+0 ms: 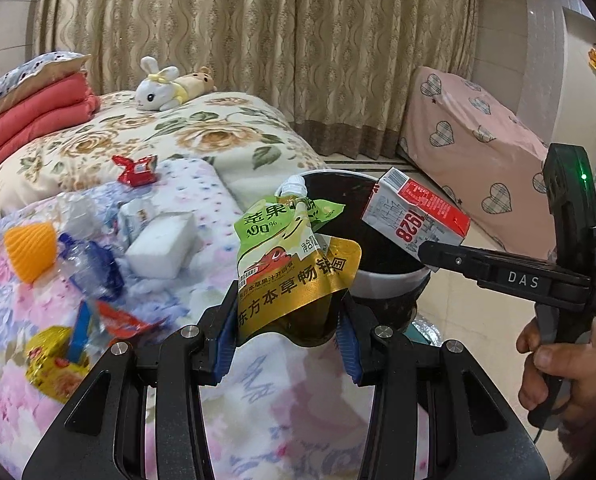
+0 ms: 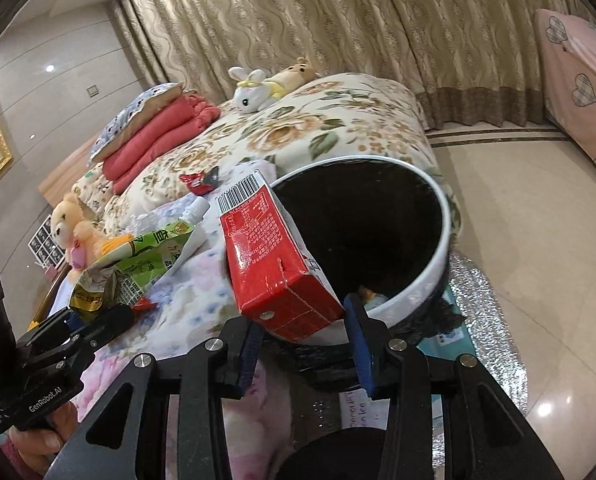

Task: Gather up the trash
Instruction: 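Carry the pouch and red box over the bin and release both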

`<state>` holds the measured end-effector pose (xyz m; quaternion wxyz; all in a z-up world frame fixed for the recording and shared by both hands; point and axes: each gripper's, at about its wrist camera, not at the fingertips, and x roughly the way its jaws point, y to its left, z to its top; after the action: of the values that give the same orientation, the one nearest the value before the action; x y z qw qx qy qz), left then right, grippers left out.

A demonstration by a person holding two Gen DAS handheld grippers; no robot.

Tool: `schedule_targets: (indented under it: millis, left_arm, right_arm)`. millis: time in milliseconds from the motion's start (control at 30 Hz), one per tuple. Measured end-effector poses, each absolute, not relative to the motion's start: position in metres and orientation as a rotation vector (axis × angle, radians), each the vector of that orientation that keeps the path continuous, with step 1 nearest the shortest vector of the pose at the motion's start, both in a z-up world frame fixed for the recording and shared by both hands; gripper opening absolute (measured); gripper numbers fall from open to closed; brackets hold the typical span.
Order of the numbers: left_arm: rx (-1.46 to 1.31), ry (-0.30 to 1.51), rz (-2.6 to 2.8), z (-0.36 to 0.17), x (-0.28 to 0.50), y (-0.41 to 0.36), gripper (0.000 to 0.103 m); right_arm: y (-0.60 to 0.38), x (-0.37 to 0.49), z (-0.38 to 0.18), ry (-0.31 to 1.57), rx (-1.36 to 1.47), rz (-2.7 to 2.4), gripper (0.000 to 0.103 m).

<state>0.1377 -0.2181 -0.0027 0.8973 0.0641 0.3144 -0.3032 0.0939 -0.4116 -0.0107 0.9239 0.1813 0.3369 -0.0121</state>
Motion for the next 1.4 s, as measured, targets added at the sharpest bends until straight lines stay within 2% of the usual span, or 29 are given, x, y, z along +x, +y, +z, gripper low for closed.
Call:
schedule_targets:
  millis: [600,1400]
  left_arm:
    - [0.192,0.664,-0.679,-0.004,0.158,-0.273,0.042]
    - [0.201,0.686,-0.687,-0.005,0.173,-0.294,0.043]
  right_arm:
    - [-0.444,0.112,-0.008,0.726,0.365,-0.068,0.040]
    - [-0.461,0.130,-0.010,0.751,0.370,-0.078,0.040]
